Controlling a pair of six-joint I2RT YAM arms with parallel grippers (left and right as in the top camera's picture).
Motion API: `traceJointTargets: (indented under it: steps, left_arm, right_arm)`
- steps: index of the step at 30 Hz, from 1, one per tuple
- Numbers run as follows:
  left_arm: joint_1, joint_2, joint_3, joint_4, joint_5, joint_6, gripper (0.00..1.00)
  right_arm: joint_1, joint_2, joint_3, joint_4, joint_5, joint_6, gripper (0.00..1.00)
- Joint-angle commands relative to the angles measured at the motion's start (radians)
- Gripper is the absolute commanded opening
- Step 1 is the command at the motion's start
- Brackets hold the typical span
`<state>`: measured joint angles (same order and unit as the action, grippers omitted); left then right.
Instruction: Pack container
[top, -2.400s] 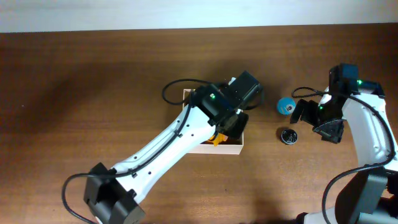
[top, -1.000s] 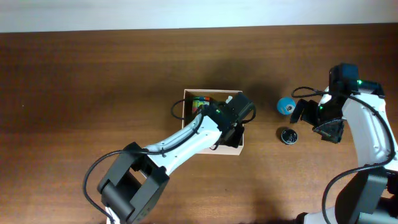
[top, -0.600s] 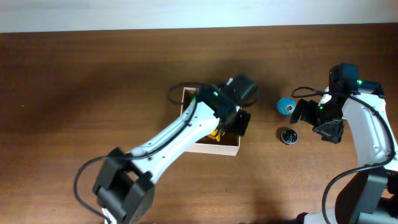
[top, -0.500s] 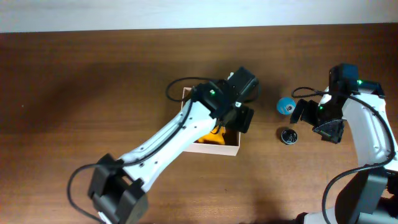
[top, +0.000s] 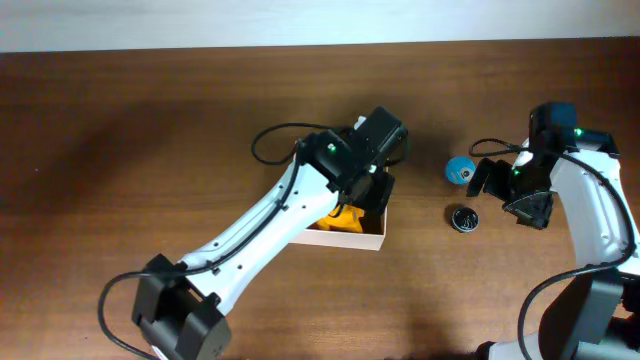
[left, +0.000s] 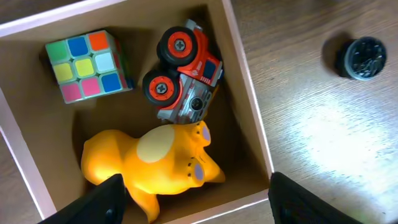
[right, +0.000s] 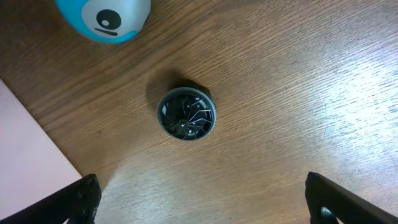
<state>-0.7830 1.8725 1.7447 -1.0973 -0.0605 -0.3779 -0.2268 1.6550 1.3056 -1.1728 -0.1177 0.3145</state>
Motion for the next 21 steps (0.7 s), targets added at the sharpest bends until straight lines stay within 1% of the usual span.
traceJointTargets:
  steps: [1, 3, 4, 6, 7, 8, 9, 15, 18, 21]
  left_arm:
    - [0.007, 0.018, -0.02, 0.002, -0.015, 0.002, 0.72]
    - [0.007, 0.024, -0.047, 0.008, -0.015, -0.024, 0.7]
    - [0.007, 0.027, -0.063, 0.012, -0.014, -0.031, 0.68]
    - [0.007, 0.033, -0.109, 0.04, -0.005, -0.034, 0.67]
    - [0.007, 0.036, -0.134, 0.061, 0.01, -0.034, 0.65]
    - [0.007, 0.043, -0.17, 0.092, 0.048, -0.034, 0.61]
    - [0.007, 0.05, -0.208, 0.131, 0.098, -0.034, 0.59]
    - [0.007, 0.08, -0.275, 0.208, 0.109, -0.049, 0.59]
    - [0.012, 0.087, -0.274, 0.224, 0.101, -0.048, 0.59]
    - [0.028, 0.082, -0.224, 0.206, 0.098, -0.04, 0.6]
  right_arm:
    - [-0.004, 0.003, 0.011, 0.005, -0.003, 0.008, 0.99]
    - [-0.004, 0.003, 0.011, 0.006, -0.003, 0.008, 0.99]
    - [-0.003, 0.003, 0.011, 0.006, -0.003, 0.008, 0.99]
    - [-0.004, 0.003, 0.011, 0.006, -0.003, 0.008, 0.99]
    - [-0.004, 0.003, 0.011, 0.006, -0.003, 0.008, 0.99]
    - [-0.004, 0.003, 0.011, 0.006, -0.003, 0.008, 0.99]
    - [-0.004, 0.003, 0.011, 0.006, -0.002, 0.008, 0.99]
    - [-0.004, 0.003, 0.011, 0.006, -0.002, 0.008, 0.99]
    - [-0.004, 0.003, 0.011, 0.006, -0.002, 0.008, 0.99]
    - [-0.004, 0.003, 0.011, 0.005, -0.003, 0.008, 0.99]
